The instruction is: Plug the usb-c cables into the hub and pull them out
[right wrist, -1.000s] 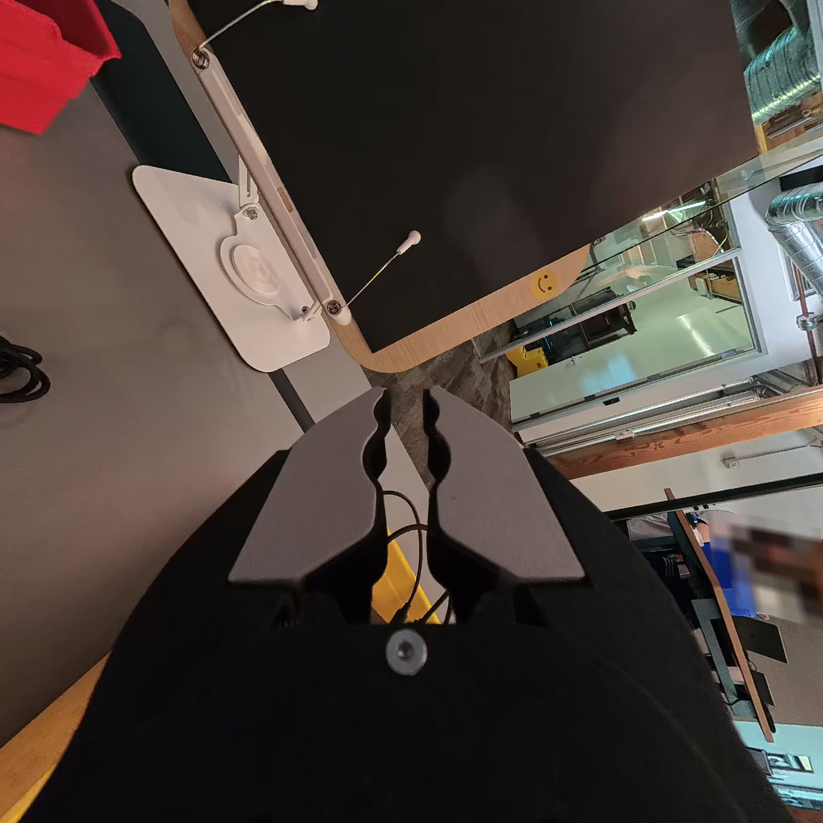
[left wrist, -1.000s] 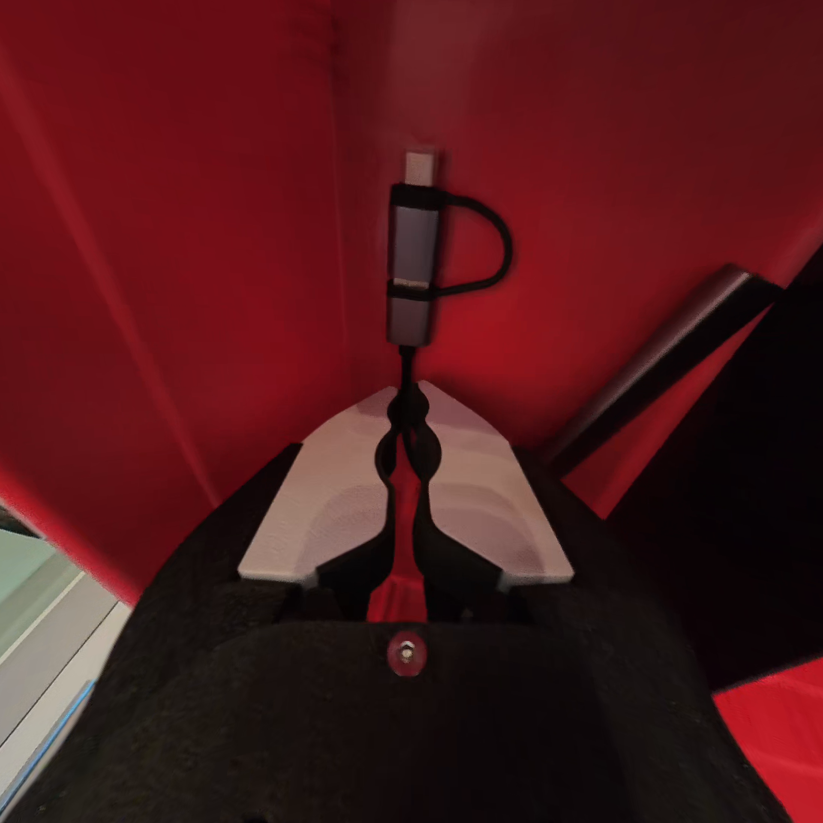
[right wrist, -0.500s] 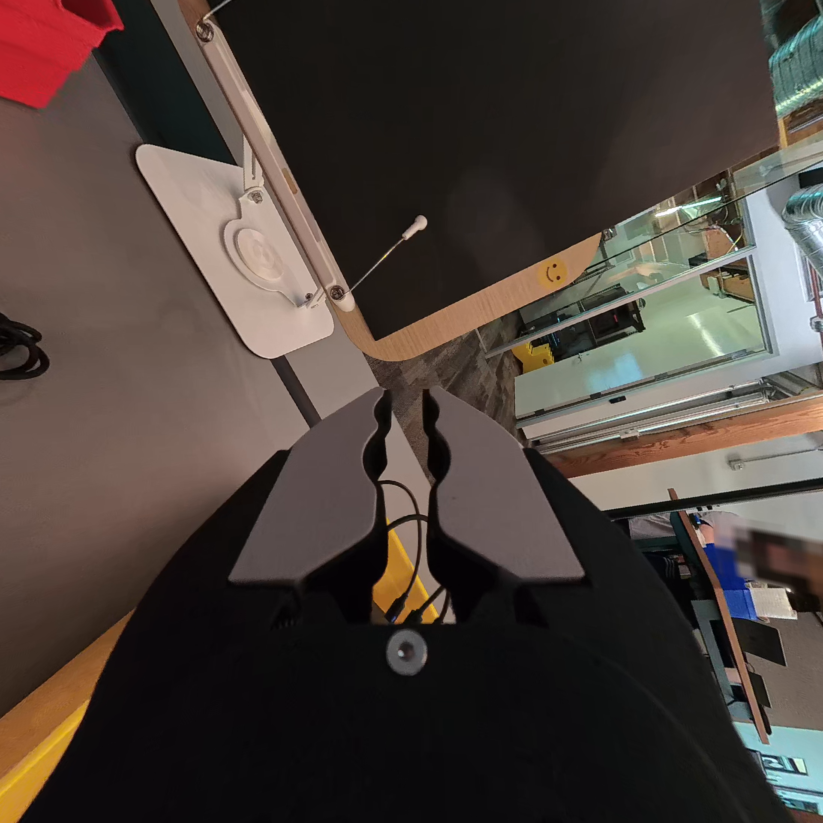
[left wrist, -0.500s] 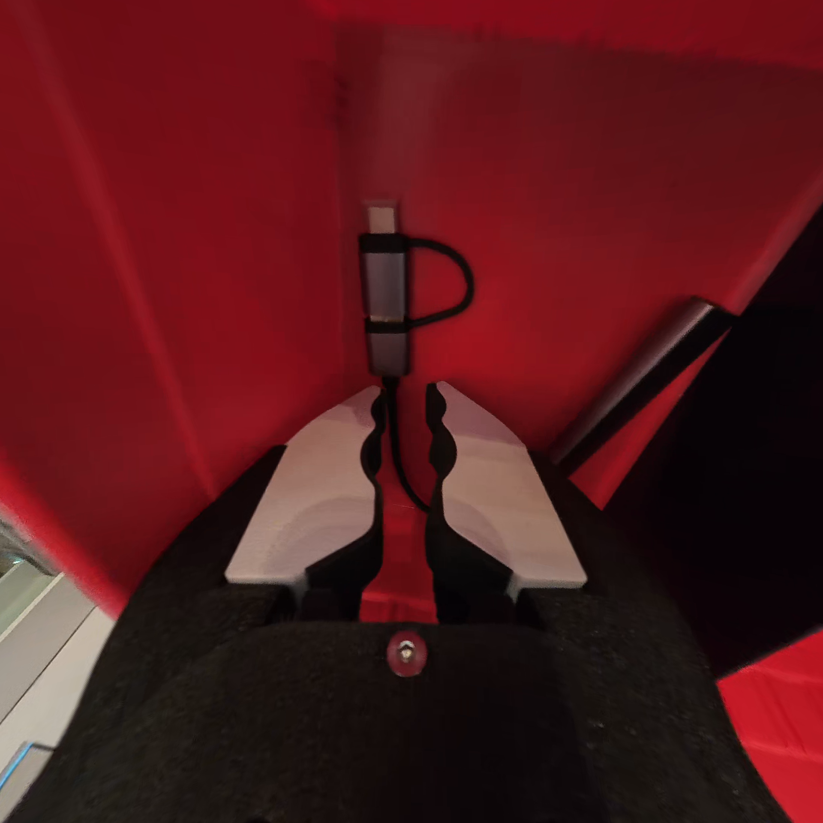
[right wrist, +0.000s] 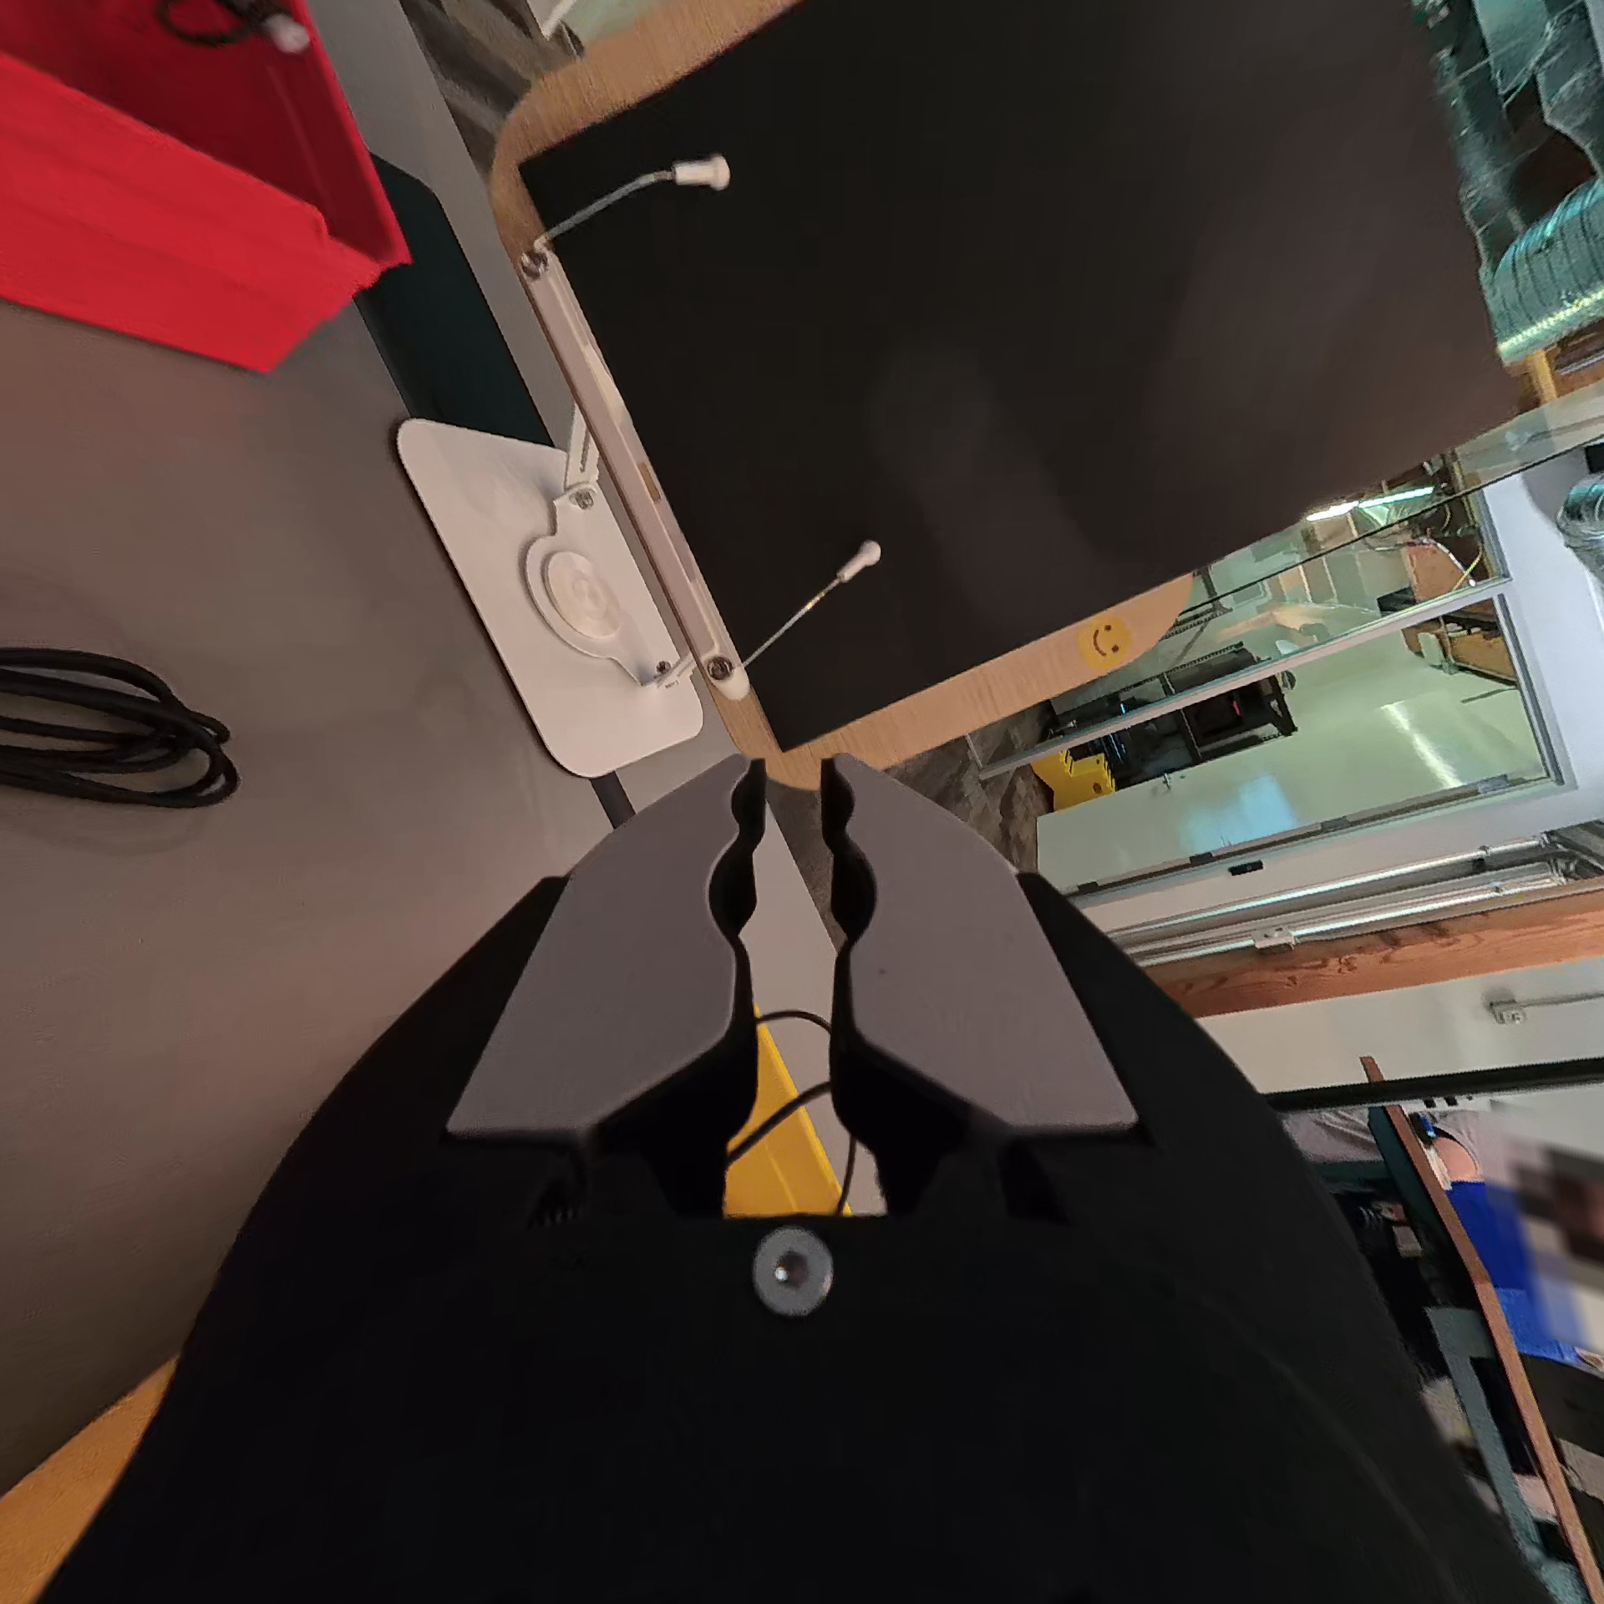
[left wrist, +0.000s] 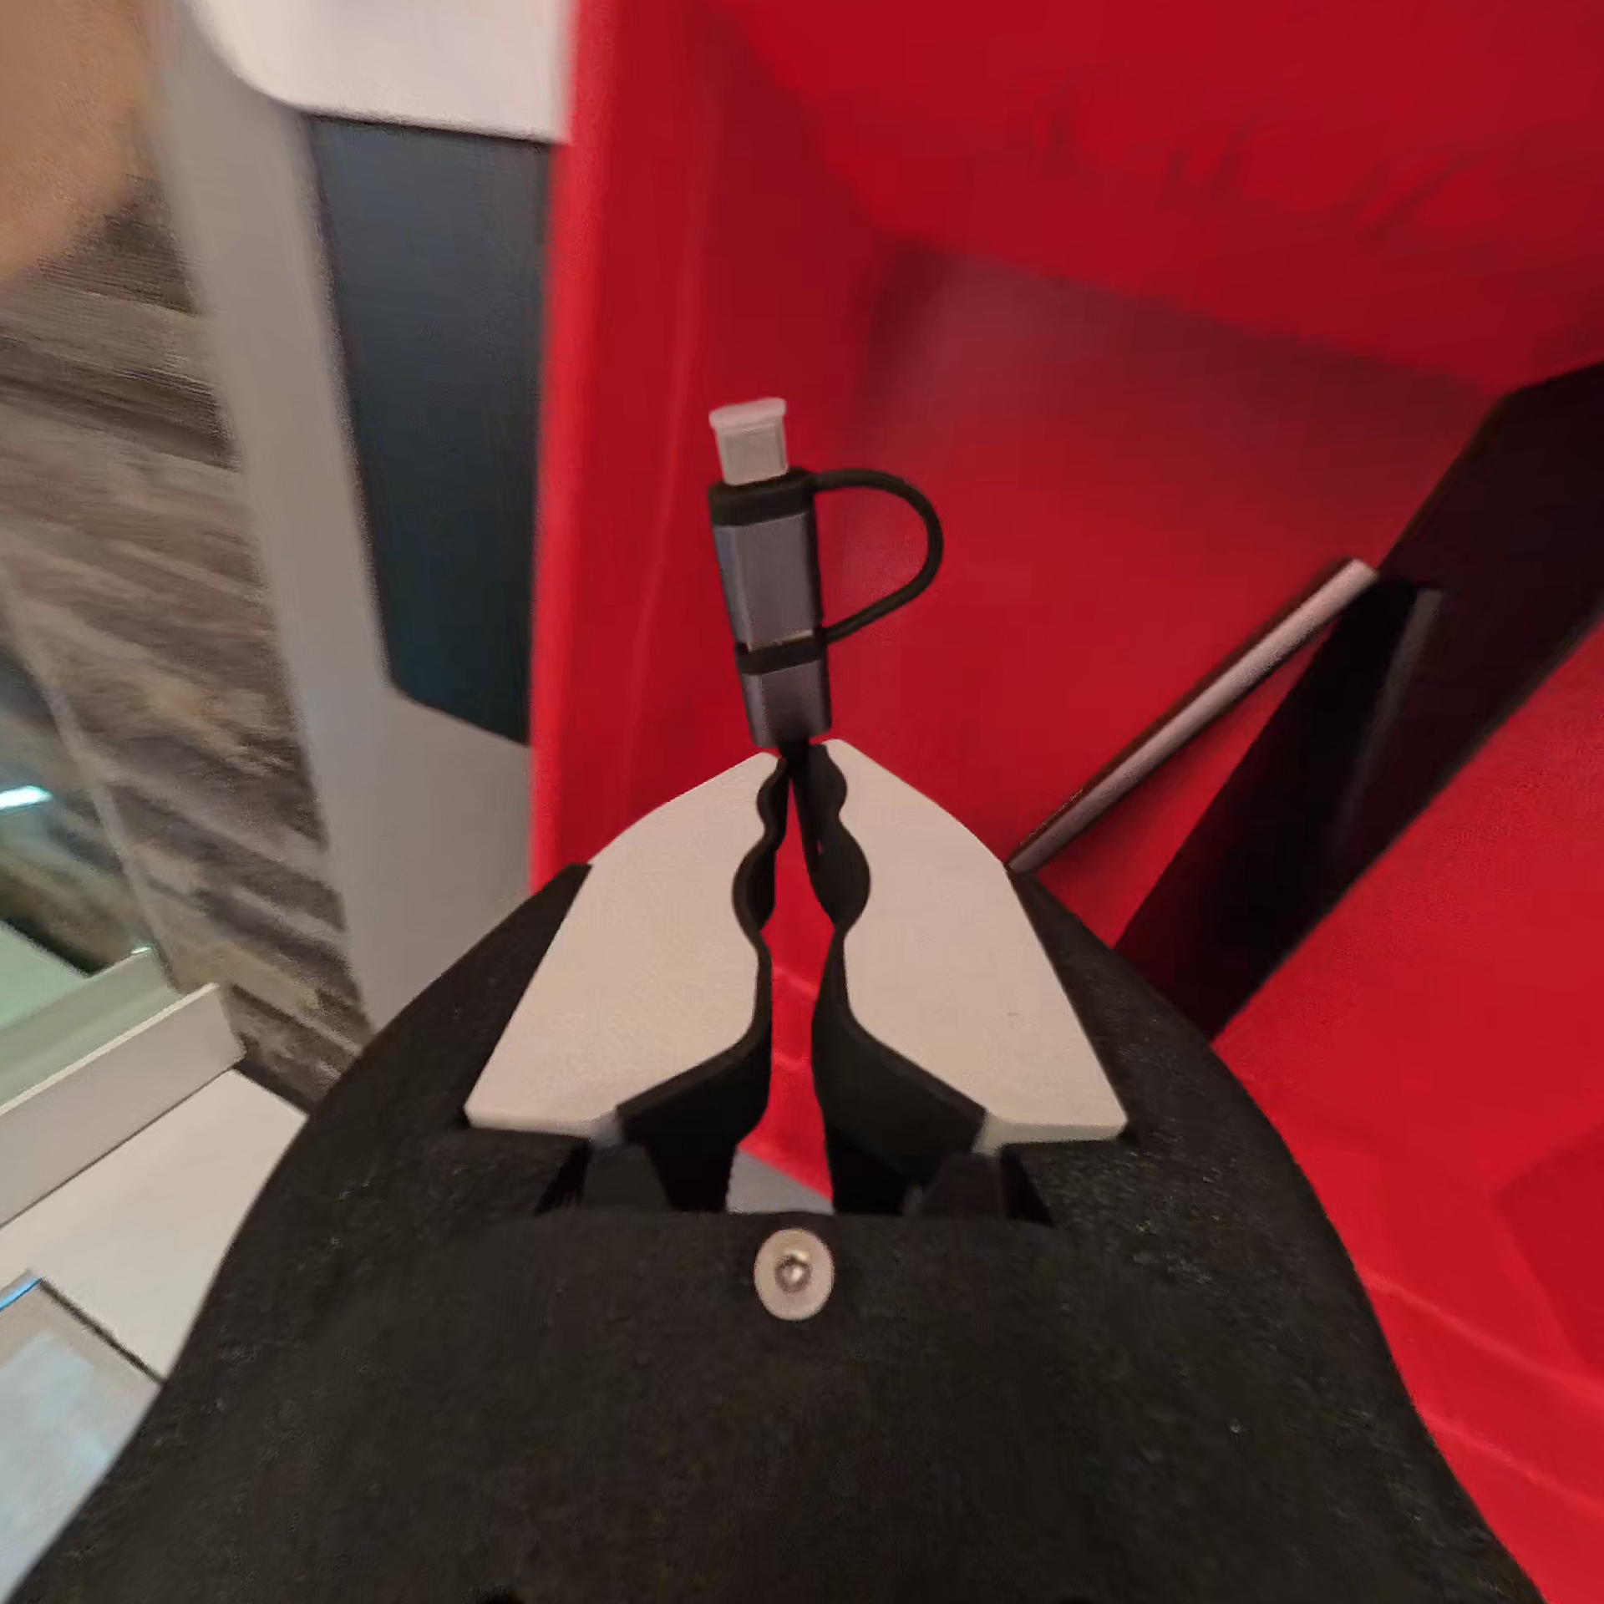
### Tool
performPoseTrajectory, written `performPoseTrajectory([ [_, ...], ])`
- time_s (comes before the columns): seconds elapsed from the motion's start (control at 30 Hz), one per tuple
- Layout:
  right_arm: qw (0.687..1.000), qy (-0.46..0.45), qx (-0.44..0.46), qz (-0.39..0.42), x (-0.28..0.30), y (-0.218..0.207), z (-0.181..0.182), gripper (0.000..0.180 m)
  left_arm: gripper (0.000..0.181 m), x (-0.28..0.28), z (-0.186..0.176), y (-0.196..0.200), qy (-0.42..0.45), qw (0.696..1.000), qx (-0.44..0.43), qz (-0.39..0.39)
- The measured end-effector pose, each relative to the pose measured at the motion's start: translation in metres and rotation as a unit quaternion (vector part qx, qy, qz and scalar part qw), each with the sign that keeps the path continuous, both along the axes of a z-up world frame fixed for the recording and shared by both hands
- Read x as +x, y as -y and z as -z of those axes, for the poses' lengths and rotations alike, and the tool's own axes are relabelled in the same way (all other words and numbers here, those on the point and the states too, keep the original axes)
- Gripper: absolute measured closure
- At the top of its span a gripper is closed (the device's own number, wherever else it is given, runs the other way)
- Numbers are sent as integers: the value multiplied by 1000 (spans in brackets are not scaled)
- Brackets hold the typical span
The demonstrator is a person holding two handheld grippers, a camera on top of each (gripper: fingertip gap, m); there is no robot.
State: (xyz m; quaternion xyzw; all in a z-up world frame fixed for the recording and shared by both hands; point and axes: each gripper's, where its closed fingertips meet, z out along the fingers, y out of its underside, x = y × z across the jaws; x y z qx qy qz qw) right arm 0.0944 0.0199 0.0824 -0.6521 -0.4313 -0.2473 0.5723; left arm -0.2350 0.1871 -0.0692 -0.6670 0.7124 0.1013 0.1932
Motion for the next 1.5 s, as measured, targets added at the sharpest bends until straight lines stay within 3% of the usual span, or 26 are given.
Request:
performPoseTrajectory([
  [0.23,978,-156,-25,-139,-68,9,1,166,177,18,-96,39,137,982,125,-19],
  [0.43,878,-350,-109,-307,-142,34,8,164,177,45,-149,80,170,963,210,14],
  [0.57,861,-379,-130,-313,-157,34,15,157,177,60,-184,104,177,954,239,34],
  [0.77,864,-403,-35,-300,-153,53,-32,141,177,101,-223,146,161,945,272,81],
  [0.97,808,-500,-13,-312,-131,66,-68,143,177,156,-224,186,121,938,294,141],
  [1.13,786,-547,-23,-288,-103,58,-76,143,177,197,-205,210,104,935,288,180],
  [1.23,784,-536,-45,-309,-97,58,-72,170,178,212,-192,214,114,940,266,180],
  [1.27,782,-536,-59,-313,-95,57,-70,170,177,216,-188,213,120,942,260,176],
  [1.4,784,-528,-104,-311,-87,48,-59,170,173,213,-171,208,196,951,212,113],
  [1.5,781,-517,-120,-329,-87,53,-61,170,141,196,-154,214,311,941,125,42],
])
